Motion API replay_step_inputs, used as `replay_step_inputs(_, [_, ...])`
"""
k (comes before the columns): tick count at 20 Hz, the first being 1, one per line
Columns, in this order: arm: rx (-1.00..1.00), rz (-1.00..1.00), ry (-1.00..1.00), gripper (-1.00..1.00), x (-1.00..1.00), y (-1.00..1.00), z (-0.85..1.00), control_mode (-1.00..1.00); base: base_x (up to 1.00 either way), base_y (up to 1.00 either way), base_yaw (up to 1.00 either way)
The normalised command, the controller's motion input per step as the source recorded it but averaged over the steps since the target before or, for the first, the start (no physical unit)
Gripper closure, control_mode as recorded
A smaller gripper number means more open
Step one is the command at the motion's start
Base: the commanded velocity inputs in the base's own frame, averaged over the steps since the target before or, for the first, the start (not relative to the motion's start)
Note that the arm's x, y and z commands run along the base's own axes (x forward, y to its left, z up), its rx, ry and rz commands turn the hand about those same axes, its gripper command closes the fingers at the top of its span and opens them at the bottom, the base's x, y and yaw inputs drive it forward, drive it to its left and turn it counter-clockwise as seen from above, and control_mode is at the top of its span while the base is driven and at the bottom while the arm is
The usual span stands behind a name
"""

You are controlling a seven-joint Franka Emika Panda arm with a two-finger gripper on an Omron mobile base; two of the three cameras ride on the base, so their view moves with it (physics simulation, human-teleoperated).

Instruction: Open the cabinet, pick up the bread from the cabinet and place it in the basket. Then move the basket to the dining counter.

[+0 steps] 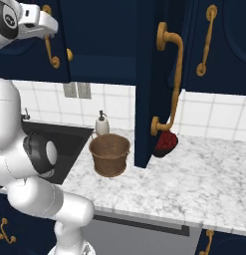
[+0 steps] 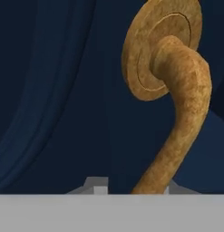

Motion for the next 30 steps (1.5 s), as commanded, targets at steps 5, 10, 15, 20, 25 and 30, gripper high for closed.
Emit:
replay_step_inputs(5, [0.00, 0.00, -0.41, 1.00, -0.15, 0.07, -0.34, -1.00, 0.00, 0.00, 0.00])
replay_step_inputs(10, [0.01, 0.00, -0.14, 1.00, -0.74, 0.43, 0.16, -1.00, 0.00, 0.00, 0.00])
replay_step_inputs(15, [0.02, 0.00, 0.00, 1.00, -1.00, 0.79, 0.36, -1.00, 0.00, 0.00, 0.00])
replay_step_inputs(20, [0.00, -0.02, 0.00, 1.00, -1.00, 1.00, 0.13, -1.00, 0.00, 0.00, 0.00])
replay_step_inputs(25, [0.00, -0.02, 0.00, 1.00, -1.00, 1.00, 0.00, -1.00, 0.00, 0.00, 0.00])
replay_step_inputs(30, [0.00, -0.06, 0.00, 1.00, -1.00, 1.00, 0.00, -1.00, 0.00, 0.00, 0.00])
